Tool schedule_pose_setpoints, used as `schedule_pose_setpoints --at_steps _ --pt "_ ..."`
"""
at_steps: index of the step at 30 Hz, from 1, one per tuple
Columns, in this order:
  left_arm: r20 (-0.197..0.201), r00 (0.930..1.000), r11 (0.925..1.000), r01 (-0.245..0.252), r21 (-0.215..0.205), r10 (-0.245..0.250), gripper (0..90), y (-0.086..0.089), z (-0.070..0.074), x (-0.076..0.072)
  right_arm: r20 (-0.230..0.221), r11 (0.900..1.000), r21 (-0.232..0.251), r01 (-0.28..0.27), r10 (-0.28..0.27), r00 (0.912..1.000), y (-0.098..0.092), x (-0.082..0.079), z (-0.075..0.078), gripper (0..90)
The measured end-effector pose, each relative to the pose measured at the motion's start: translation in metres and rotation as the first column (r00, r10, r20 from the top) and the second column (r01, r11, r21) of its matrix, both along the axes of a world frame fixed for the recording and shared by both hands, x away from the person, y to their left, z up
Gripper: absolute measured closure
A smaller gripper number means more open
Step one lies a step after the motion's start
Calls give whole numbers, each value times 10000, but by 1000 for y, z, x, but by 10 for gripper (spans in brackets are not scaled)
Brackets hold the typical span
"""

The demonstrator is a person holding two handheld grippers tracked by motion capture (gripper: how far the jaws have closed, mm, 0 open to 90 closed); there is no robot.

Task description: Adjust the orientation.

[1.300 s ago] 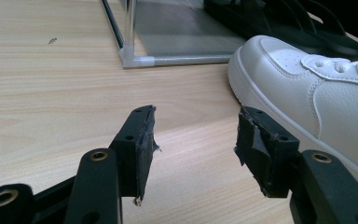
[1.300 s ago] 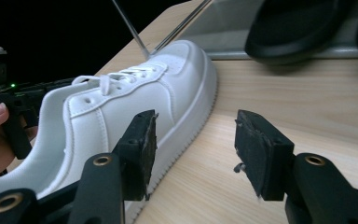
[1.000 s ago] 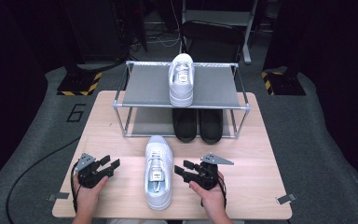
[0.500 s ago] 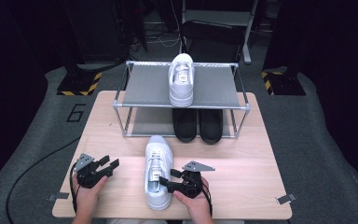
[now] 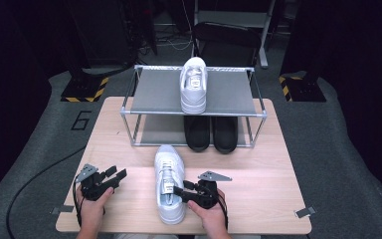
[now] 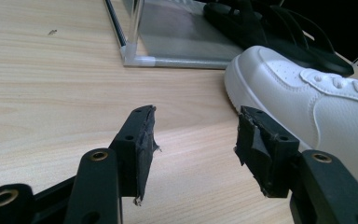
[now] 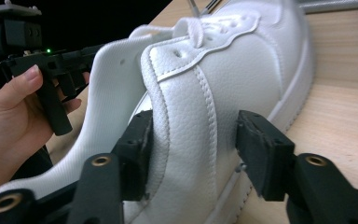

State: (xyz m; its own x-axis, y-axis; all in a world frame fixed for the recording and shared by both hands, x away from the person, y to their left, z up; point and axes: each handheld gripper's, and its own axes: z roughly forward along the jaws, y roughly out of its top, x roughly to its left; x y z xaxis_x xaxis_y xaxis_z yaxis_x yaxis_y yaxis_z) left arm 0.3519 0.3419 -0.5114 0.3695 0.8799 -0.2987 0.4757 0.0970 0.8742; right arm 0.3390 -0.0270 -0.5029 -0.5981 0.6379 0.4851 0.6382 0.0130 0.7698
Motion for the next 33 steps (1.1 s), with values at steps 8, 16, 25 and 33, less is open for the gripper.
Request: schedule_pose_setpoints --at_steps 8,16,25,33 --pt "45 10000 10000 -35 -72 35 462 1 -1 1 12 9983 52 586 -586 9983 -35 17 6 606" --pt "34 9999 9999 -103 -78 103 462 1 -2 1 33 9991 -435 31 -30 10000 -35 21 11 578" --pt "16 9999 9999 -118 -43 118 462 2 -2 1 -144 9996 -274 111 -115 9998 -37 17 8 551" --pt "-7 9999 9999 -170 -20 170 462 2 -3 1 -863 9993 -349 -103 73 9962 -36 23 6 540"
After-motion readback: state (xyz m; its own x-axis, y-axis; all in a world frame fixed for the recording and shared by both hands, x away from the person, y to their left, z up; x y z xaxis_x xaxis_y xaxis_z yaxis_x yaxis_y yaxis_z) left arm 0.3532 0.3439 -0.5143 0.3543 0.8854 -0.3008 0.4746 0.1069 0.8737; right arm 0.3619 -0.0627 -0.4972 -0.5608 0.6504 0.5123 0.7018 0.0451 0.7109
